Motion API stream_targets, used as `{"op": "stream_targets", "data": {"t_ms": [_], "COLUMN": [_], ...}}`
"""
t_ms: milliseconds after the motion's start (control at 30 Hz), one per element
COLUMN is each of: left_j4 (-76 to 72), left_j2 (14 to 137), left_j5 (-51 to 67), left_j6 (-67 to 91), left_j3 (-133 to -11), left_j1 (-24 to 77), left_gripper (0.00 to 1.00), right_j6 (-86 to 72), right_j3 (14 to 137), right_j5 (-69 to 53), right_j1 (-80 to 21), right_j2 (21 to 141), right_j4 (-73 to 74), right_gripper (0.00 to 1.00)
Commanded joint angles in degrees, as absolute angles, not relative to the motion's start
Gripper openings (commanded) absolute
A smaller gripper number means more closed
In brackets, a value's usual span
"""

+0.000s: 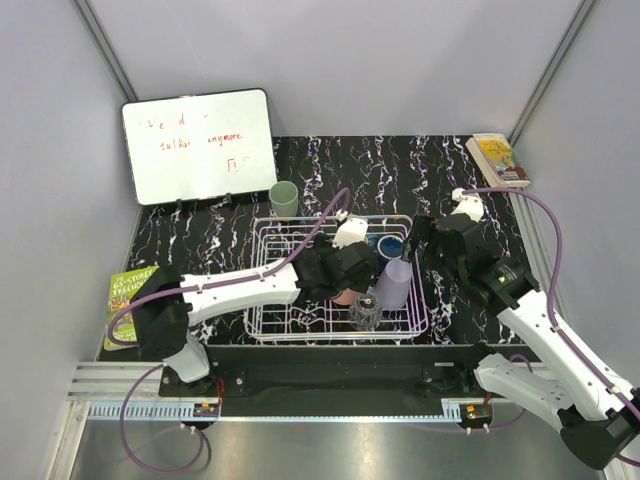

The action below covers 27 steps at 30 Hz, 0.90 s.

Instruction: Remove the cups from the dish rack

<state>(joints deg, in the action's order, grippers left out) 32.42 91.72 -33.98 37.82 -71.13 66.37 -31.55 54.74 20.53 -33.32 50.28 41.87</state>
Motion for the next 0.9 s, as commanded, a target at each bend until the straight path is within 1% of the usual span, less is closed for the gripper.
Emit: {"op": "stream_targets", "data": {"t_ms": [0, 33, 67, 100, 133, 200, 233, 333, 500, 633, 767, 867], "left_j4": [29.0, 28.9, 28.7, 28.7, 28.7, 29.6, 30.0, 32.0, 34.1, 35.3, 34.8, 31.6], "left_j2": [92.8, 92.7, 92.4, 92.2, 92.3, 92.5, 92.5, 91.8, 89.0, 84.5, 78.8, 74.6], "left_j5": [-33.4, -33.4, -33.4, -33.6, -33.6, -34.1, -34.4, -35.9, -40.1, -42.6, -45.4, -44.9], "left_j6": [37.9, 37.7, 37.6, 37.4, 36.7, 36.2, 35.7, 35.2, 33.4, 30.0, 28.2, 27.4], "left_j3": [-71.2, -71.1, -71.2, -71.1, -71.5, -72.0, -72.4, -73.3, -75.9, -78.7, -80.4, -78.8], "left_j1": [66.5, 66.5, 66.5, 66.5, 66.4, 66.6, 66.6, 66.9, 67.8, 67.9, 67.9, 67.4], "left_gripper": [0.86, 0.74, 0.69, 0.61, 0.49, 0.37, 0.19, 0.0, 0.0, 0.0, 0.0, 0.0], "right_j6": [-31.8, -31.7, -31.7, -31.7, -31.9, -31.8, -31.8, -31.7, -31.5, -31.3, -31.3, -31.4], "right_j3": [56.0, 55.9, 55.8, 55.8, 55.6, 55.6, 55.6, 55.9, 56.3, 56.7, 56.9, 56.7], "right_j5": [22.4, 22.4, 22.4, 22.5, 22.5, 22.6, 22.6, 22.8, 23.3, 23.5, 23.4, 23.1], "right_j1": [-33.4, -33.4, -33.3, -33.4, -33.4, -33.4, -33.4, -33.4, -33.3, -33.4, -33.4, -33.3], "right_j2": [49.9, 49.9, 49.7, 49.6, 49.6, 49.6, 49.6, 49.6, 49.4, 49.2, 49.1, 48.7], "right_j4": [41.2, 41.2, 41.2, 41.1, 41.2, 41.2, 41.2, 41.2, 41.2, 41.1, 41.1, 40.8], "right_gripper": [1.0, 1.0, 1.0, 1.0, 1.0, 1.0, 1.0, 1.0, 1.0, 1.0, 1.0, 1.0]}}
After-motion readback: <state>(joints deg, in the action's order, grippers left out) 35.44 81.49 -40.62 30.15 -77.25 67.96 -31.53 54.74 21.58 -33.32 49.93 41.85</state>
